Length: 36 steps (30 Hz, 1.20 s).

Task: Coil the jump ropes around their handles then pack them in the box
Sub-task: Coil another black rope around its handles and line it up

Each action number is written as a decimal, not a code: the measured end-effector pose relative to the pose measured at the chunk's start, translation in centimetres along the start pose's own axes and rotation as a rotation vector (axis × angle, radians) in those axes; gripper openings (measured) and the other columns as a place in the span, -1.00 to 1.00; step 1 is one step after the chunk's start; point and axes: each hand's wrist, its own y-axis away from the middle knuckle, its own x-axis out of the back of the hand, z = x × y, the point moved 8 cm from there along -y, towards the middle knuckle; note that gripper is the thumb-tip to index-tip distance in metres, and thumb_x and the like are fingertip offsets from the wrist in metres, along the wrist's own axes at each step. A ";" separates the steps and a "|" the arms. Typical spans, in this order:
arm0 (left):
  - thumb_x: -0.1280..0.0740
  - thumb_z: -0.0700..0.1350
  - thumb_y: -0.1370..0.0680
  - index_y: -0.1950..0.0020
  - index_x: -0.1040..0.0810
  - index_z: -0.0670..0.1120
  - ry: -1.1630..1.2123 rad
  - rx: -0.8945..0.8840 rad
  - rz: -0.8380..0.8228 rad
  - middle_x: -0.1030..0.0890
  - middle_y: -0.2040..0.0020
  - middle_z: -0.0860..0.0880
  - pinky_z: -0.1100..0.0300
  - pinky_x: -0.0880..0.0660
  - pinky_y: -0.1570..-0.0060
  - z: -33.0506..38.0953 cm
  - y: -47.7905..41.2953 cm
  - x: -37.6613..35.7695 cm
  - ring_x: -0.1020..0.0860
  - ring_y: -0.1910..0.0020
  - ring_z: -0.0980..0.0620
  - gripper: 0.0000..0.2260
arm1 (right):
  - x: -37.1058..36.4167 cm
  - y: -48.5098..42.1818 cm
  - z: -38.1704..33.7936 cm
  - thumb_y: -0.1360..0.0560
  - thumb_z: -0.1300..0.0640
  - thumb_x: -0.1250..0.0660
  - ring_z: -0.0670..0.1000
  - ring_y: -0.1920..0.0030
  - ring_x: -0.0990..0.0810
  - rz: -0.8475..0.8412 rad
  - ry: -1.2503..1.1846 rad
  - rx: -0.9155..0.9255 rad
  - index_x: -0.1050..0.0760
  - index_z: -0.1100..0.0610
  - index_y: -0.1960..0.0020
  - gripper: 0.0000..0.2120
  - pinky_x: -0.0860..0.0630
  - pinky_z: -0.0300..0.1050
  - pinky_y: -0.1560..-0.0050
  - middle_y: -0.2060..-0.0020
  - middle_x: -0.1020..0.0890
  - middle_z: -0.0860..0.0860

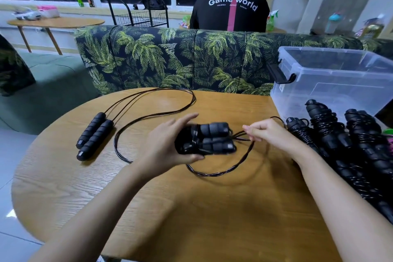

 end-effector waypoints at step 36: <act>-0.17 0.62 -0.07 -0.41 -0.46 0.14 -0.174 0.313 0.103 -0.69 -0.07 0.03 0.13 -0.50 0.15 0.6 -0.7 -0.8 -0.64 -0.06 -0.04 0.00 | -10.6 9.0 -7.0 -0.54 0.21 -0.37 -0.01 0.46 -0.46 0.713 1.050 0.714 -0.65 0.20 -0.10 -0.83 -0.50 0.21 -0.22 0.43 -0.47 -0.03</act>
